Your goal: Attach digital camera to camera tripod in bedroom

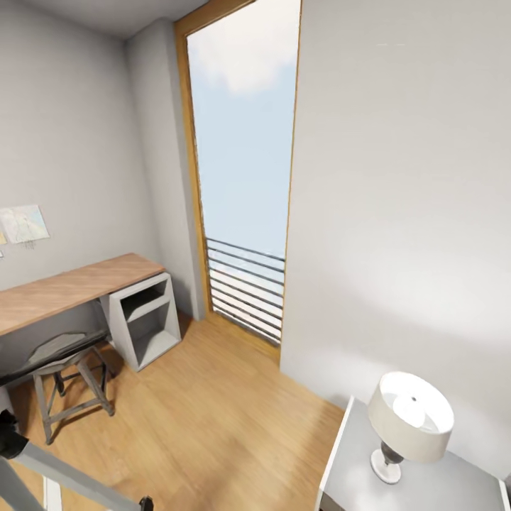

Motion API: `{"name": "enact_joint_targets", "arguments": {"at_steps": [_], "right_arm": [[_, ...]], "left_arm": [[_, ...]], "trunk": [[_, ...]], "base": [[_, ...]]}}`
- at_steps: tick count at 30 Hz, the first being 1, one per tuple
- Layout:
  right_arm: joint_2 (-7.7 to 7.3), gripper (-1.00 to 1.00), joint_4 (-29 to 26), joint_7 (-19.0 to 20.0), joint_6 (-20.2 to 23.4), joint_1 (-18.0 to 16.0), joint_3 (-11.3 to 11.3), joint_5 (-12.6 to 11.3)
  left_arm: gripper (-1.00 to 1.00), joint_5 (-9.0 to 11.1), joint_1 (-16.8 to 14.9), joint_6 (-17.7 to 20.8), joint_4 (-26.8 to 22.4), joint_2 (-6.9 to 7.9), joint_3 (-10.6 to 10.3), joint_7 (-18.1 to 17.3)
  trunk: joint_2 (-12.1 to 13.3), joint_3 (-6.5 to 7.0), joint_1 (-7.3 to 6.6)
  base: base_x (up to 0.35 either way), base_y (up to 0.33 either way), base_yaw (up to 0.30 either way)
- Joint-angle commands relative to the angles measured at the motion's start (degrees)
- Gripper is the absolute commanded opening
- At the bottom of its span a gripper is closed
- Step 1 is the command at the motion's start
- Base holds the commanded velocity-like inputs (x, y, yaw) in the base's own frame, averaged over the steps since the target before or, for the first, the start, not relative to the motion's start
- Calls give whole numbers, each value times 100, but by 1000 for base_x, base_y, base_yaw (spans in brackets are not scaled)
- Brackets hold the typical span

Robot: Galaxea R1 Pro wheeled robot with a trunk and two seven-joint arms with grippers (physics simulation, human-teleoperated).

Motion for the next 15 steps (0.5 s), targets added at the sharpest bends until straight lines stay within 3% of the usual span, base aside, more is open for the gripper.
{"name": "enact_joint_targets", "arguments": {"at_steps": [1,8,15], "right_arm": [[-1,100,17,9,-34,-6,14,41],[-12,100,17,4,-42,-6,13,42],[-10,100,17,6,-41,-6,17,45]], "left_arm": [[-100,33,-1,2,-1,0,-50,6],[-100,33,-1,2,-1,0,-50,5],[-100,38,-1,2,-1,0,-50,5]], "trunk": [[-4,-2,3],[-4,-2,3],[-4,-2,3]], "base": [[121,-61,74],[168,-98,194],[47,-26,266]]}}
